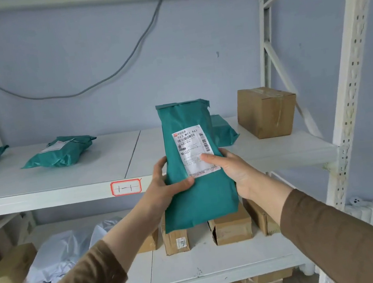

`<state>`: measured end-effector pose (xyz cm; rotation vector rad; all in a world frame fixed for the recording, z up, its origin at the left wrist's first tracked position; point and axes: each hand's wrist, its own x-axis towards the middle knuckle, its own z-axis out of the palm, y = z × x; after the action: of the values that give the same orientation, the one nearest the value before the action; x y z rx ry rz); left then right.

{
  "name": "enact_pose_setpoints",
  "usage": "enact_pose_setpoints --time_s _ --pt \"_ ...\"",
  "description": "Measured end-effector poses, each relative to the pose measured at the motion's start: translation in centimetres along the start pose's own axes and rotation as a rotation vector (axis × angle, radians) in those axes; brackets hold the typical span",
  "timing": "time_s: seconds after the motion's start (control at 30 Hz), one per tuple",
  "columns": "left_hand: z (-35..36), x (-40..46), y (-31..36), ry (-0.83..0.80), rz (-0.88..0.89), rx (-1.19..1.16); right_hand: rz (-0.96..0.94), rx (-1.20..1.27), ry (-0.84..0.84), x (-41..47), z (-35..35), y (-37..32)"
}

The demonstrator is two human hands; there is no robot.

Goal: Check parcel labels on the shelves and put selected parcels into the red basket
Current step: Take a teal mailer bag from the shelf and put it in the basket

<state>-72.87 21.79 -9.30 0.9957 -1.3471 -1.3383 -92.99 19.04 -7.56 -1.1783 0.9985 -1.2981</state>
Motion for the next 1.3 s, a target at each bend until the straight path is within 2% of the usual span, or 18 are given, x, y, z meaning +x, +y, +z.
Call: enact_pose_setpoints --time_s 0.17,0.3,0.57,0.77,0.83,0.9,0.93,1.0,1.07,1.13,1.23,1.3 --pt "-2.6 5.3 1.7 0.135 -0.006 -0.078 0.016 0.034 -0.007 4.9 2.5 -1.0" --pt "-5.6 10.9 2.7 0.165 -0.074 -0.116 0.032 0.041 -0.029 8.6 3.9 -0.6" --pt "-8.9 20.0 3.6 0.209 -0.087 0.06 0.021 -0.043 0.09 16.7 6.6 0.3" --pt "-10.4 23.8 3.4 0.158 -0.109 0.247 0.019 -0.108 0.126 20.2 6.7 2.2" --pt "-10.5 24.1 3.7 0.159 -0.115 0.328 -0.028 -0.193 0.14 19.7 6.5 2.0" --pt "-10.7 24.2 4.6 0.234 -0.111 0.521 -0.129 -0.345 0.168 18.7 5.9 1.3" --pt "-10.7 24.2 5.3 0.288 -0.074 0.621 -0.215 -0.424 0.191 18.2 5.2 0.9" --pt "-10.3 24.6 6.7 0.331 0.055 0.675 -0.429 -0.54 0.254 17.7 3.5 -0.2" --pt "-8.4 25.0 8.1 0.297 0.171 0.646 -0.583 -0.581 0.346 17.8 1.3 -1.5" --pt "-5.3 25.4 8.9 0.2 0.193 0.558 -0.63 -0.605 0.451 18.4 -1.3 -2.8" --pt "0.3 26.1 8.7 0.023 0.095 0.421 -0.485 -0.556 0.539 19.8 -5.1 -3.8" --pt "3.6 26.7 7.6 0.003 -0.004 0.395 -0.287 -0.51 0.553 20.8 -7.0 -3.5"
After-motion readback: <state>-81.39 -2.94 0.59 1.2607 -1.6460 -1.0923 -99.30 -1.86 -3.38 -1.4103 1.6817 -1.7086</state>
